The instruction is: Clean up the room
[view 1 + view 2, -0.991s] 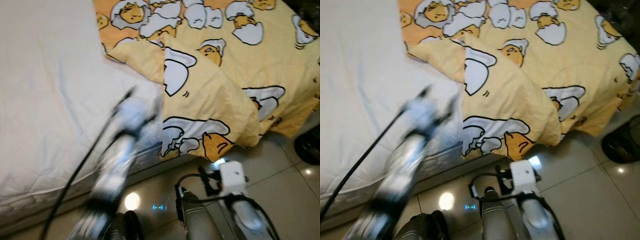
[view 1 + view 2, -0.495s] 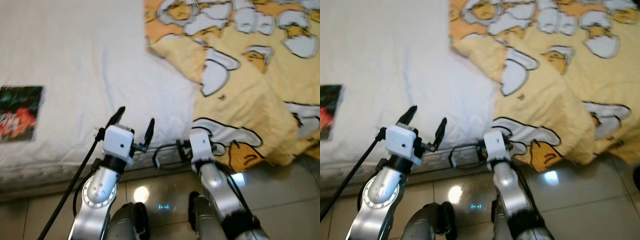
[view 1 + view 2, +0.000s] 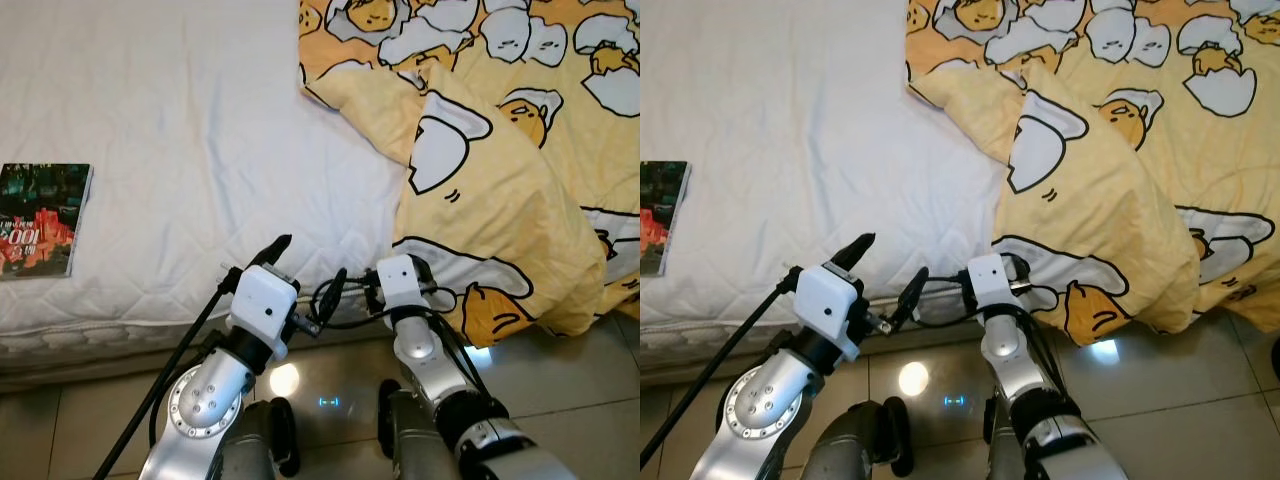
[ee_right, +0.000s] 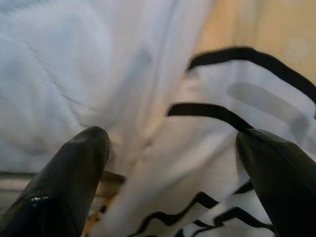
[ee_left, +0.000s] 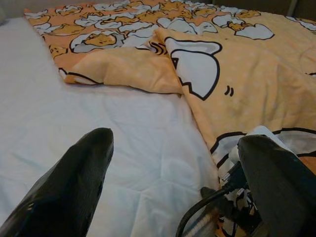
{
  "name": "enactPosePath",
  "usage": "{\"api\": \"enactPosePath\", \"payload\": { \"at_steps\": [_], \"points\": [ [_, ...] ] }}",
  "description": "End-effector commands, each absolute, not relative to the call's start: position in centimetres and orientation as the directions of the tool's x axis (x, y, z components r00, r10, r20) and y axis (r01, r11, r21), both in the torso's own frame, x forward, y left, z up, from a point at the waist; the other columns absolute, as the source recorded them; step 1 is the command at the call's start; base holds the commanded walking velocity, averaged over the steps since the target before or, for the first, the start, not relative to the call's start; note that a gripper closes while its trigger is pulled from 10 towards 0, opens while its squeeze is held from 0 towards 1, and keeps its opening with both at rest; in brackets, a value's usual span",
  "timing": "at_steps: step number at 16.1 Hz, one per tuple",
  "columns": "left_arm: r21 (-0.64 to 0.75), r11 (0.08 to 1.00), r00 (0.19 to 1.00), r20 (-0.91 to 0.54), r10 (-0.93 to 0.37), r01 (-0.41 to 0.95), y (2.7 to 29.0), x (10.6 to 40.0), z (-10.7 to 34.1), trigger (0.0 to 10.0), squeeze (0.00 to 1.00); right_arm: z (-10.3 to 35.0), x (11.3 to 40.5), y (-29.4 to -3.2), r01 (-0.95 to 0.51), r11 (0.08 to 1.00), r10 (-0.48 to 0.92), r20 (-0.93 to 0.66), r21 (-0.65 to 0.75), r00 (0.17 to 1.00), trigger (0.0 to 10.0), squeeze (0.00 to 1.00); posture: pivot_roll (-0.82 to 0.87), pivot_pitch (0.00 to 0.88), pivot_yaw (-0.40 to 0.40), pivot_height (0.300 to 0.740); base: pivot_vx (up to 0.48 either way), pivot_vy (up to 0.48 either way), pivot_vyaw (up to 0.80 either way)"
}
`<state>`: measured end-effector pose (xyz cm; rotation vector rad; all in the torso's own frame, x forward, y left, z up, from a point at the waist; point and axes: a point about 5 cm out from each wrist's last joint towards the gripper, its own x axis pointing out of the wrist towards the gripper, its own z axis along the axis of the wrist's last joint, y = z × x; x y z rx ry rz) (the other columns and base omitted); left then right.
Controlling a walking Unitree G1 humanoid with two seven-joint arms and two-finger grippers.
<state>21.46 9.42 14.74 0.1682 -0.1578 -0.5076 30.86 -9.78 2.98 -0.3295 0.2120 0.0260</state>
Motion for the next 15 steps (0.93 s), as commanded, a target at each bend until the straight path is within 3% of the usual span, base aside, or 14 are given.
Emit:
{"api": "enactPosePath", "payload": {
  "at_steps": [1, 4, 5, 6, 10, 15],
  "points": [
    [0.210, 0.856, 0.862, 0.097, -0.498, 0.472, 9.6, 21.0, 14.9, 10.0, 0.00, 2.2, 30.4, -10.4, -0.013, 0.929, -0.077, -0.226, -0.370, 0.971, 10.0, 0.00, 0.10, 0.343, 0.054, 0.719, 0.000, 0.000, 0.00],
    [0.173, 0.782, 0.786, 0.057, -0.615, 0.599, 8.3, 19.8, 14.7, 10.0, 0.00, 1.3, 30.1, -10.5, -0.003, 0.949, -0.096, -0.299, -0.315, 0.949, 10.0, 0.00, 0.10, 0.344, 0.053, 0.719, 0.000, 0.000, 0.00],
    [0.158, 0.722, 0.730, 0.017, -0.684, 0.673, 7.4, 19.0, 14.2, 10.0, 0.00, 0.8, 29.9, -10.3, -0.005, 0.963, -0.093, -0.350, -0.271, 0.932, 7.5, 0.00, 0.10, 0.345, 0.054, 0.719, 0.000, 0.000, 0.00],
    [0.149, 0.713, 0.720, 0.012, -0.694, 0.685, 7.2, 19.0, 14.2, 10.0, 0.00, 0.7, 29.8, -10.4, 0.002, 0.969, -0.096, -0.371, -0.245, 0.924, 0.0, 0.00, 0.09, 0.344, 0.055, 0.719, 0.000, 0.000, 0.00],
    [0.137, 0.627, 0.637, -0.045, -0.769, 0.767, 6.9, 18.4, 14.1, 10.0, 0.00, 0.1, 29.8, -9.7, 0.003, 0.994, -0.056, -0.475, -0.112, 0.878, 0.0, 0.00, 0.11, 0.348, 0.068, 0.719, 0.000, 0.000, 0.00],
    [0.071, 0.606, 0.610, -0.087, -0.788, 0.792, 7.2, 18.5, 13.5, 10.0, 0.00, 1.1, 30.8, -9.2, -0.025, 0.996, -0.019, -0.455, -0.091, 0.890, 0.0, 0.00, 0.11, 0.352, 0.072, 0.719, 0.000, 0.000, 0.00]
  ]
}}
